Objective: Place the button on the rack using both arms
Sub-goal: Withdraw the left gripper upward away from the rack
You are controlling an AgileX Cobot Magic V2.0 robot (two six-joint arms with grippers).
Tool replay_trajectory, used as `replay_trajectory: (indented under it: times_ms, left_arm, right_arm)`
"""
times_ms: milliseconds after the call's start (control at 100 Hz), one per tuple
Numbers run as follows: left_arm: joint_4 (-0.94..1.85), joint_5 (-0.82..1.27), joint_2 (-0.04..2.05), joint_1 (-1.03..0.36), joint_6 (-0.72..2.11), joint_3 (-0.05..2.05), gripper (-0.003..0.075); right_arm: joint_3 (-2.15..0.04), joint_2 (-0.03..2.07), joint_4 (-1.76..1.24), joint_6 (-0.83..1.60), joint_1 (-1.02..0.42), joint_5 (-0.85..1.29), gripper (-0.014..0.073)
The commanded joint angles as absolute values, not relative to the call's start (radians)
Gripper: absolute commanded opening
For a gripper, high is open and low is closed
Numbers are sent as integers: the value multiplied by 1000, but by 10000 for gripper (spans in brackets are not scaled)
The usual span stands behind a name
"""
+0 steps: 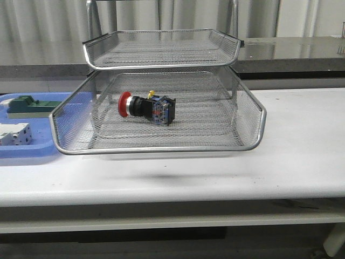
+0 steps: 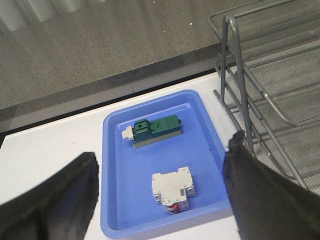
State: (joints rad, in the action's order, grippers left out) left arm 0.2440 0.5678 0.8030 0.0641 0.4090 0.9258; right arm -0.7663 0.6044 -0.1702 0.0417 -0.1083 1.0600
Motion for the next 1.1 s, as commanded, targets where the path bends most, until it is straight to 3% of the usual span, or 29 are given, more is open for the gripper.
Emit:
replay_trajectory:
  times_ms: [0,640,1000,1090]
  left_arm:
    - [310,406,719,67,399,855,492]
    - [490,292,245,67,399,418,492]
    - [502,279,168,67,399,340,491]
    - [502,279,168,67,399,340,449]
  right_arm:
    - [-799,607,-174,44,-107,1010,-60]
    - [-799,607,-174,44,-107,1010,-60]
    - [-799,607,-174,44,-107,1010,-60]
    - [-799,607,-174,44,-107,1010,-60]
